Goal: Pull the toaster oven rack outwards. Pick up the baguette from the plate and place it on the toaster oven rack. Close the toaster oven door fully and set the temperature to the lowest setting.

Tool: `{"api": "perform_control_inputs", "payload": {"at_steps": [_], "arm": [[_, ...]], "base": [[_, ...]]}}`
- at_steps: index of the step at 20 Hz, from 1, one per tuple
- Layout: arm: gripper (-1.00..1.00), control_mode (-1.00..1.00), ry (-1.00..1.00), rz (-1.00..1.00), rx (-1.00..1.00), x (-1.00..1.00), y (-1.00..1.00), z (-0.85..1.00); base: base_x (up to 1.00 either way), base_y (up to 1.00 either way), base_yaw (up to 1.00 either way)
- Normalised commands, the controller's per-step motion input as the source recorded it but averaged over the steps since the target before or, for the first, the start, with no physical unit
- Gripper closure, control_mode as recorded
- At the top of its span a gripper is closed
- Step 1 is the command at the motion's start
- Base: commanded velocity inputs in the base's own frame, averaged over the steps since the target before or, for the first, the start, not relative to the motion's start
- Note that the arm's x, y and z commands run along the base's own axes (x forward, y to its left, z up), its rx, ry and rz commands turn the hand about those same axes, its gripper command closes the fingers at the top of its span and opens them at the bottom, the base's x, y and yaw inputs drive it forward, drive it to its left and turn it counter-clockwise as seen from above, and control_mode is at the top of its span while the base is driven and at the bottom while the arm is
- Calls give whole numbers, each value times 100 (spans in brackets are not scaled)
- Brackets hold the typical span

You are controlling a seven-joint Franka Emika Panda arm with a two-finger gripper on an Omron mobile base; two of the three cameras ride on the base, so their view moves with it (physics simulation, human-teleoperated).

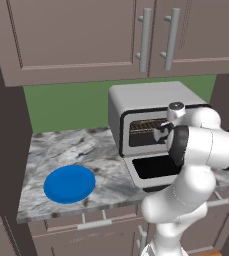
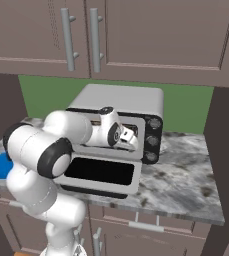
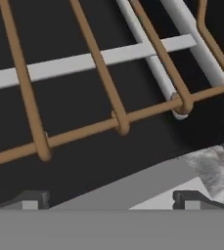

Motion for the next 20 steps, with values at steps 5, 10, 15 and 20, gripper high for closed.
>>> {"api": "perform_control_inputs", "payload": {"at_steps": [5, 10, 15, 20], "arm": [[-100, -100, 3, 0, 0, -42, -48, 55], [-100, -100, 10, 0, 0, -83, -58, 31], [-100, -100, 5, 0, 2, -93, -53, 35], [-100, -100, 0, 3, 12, -96, -55, 0]], "base": [[0, 0, 0], [0, 0, 0], [0, 0, 0], [0, 0, 0]]}}
